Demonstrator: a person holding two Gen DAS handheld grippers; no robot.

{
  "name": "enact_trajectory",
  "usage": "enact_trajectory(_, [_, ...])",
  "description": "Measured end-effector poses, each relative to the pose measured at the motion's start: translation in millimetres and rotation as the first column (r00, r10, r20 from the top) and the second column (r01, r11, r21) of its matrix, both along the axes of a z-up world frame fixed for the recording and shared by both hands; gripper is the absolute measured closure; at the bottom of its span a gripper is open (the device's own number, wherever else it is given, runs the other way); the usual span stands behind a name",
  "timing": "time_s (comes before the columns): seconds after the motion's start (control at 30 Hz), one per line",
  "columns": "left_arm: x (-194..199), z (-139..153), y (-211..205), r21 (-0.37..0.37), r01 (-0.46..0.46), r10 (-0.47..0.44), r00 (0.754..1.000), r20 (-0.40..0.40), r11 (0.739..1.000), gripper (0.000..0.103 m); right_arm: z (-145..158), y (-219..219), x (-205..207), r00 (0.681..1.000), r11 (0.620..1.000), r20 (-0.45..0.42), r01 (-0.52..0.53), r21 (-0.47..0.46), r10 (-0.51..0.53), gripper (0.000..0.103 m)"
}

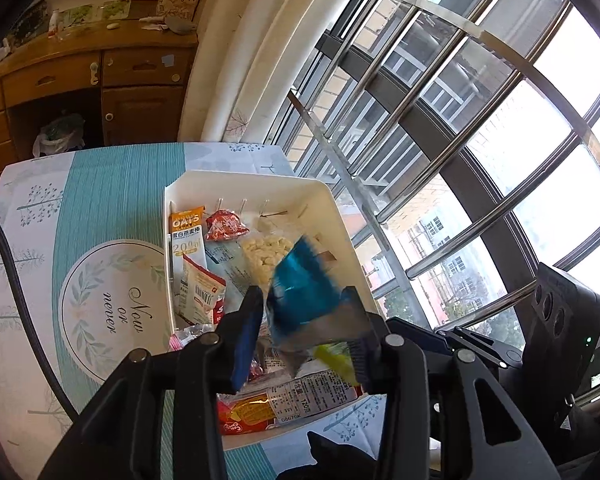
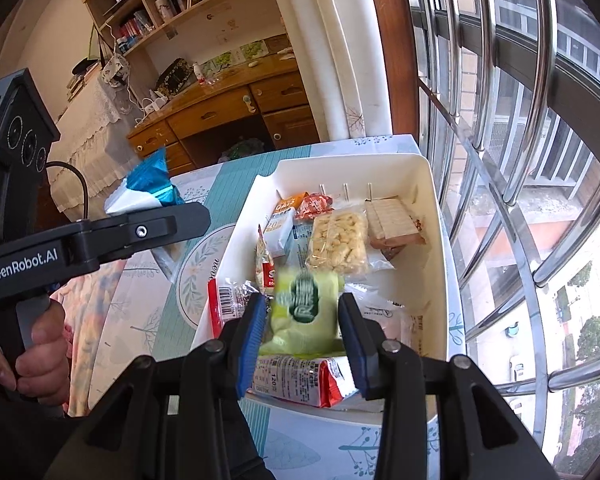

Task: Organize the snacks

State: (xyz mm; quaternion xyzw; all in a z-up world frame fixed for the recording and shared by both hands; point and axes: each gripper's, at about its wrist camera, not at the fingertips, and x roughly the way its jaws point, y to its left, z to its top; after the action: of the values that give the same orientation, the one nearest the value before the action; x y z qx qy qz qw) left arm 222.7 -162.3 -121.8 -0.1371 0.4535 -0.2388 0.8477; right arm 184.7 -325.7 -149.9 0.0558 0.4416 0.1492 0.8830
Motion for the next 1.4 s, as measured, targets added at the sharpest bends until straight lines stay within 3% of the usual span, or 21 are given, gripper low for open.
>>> enact_trajectory(0.2, [-7.9, 2.5, 17.1, 0.022, -0.055, 0.056, 0.998, -0.005, 0.998, 0.037, -6.4, 4.7, 2.4, 0.999, 0.999, -0.034, -0.008, 0.039, 0.009, 0.065])
enact_trajectory(0.37, [-15.0, 3.8, 32.9, 0.031, -0.095, 0.096, 0.995, -0.022, 0.995, 0.037, -8.5, 15.0, -3.9, 0.999, 0.999, -0.050, -0.014, 0.046, 0.016, 0.064])
enact_trajectory(0.5, [-23.2, 7.2, 42.6, 0.033, -0.106, 0.107, 0.994, -0.015, 0.994, 0.029, -4.9, 23.7, -12.9, 0.999, 0.999, -0.041, -0.018, 0.037, 0.019, 0.064])
enact_trajectory(0.67, [-39.3, 10.1, 57.9, 0.056, -0.103, 0.104, 0.994, -0.016, 0.993, 0.026, 0.4, 35.6, -25.1, 1.000, 1.000, -0.030, 0.006, 0.023, -0.006, 0.054])
enact_trajectory(0.97, [-90.6, 8.0, 132.5, 0.058, -0.163, 0.166, 0.985, -0.048, 0.985, 0.022, -3.7, 78.4, -56.8, 0.995, 0.998, -0.076, 0.067, 0.022, -0.065, 0.048])
enact_trajectory(1.2, [-130.6, 7.8, 193.9, 0.083, -0.201, 0.206, 0.977, -0.057, 0.976, 0.010, -12.1, 119.7, -88.0, 0.992, 0.997, -0.107, 0.075, 0.017, -0.073, 0.047])
enact_trajectory(1.27, [-139.8, 5.9, 205.5, 0.096, -0.204, 0.211, 0.975, -0.068, 0.974, 0.006, -15.0, 129.7, -98.7, 0.990, 0.997, -0.116, 0.077, 0.018, -0.075, 0.042])
enact_trajectory(1.33, [-149.4, 4.8, 215.0, 0.118, -0.202, 0.211, 0.975, -0.075, 0.972, 0.002, -18.2, 137.3, -111.9, 0.989, 0.996, -0.124, 0.088, 0.019, -0.085, 0.028])
enact_trajectory(1.4, [-157.6, 5.9, 221.4, 0.128, -0.199, 0.210, 0.975, -0.074, 0.972, 0.001, -20.3, 142.9, -125.7, 0.987, 0.996, -0.129, 0.093, 0.015, -0.091, 0.024])
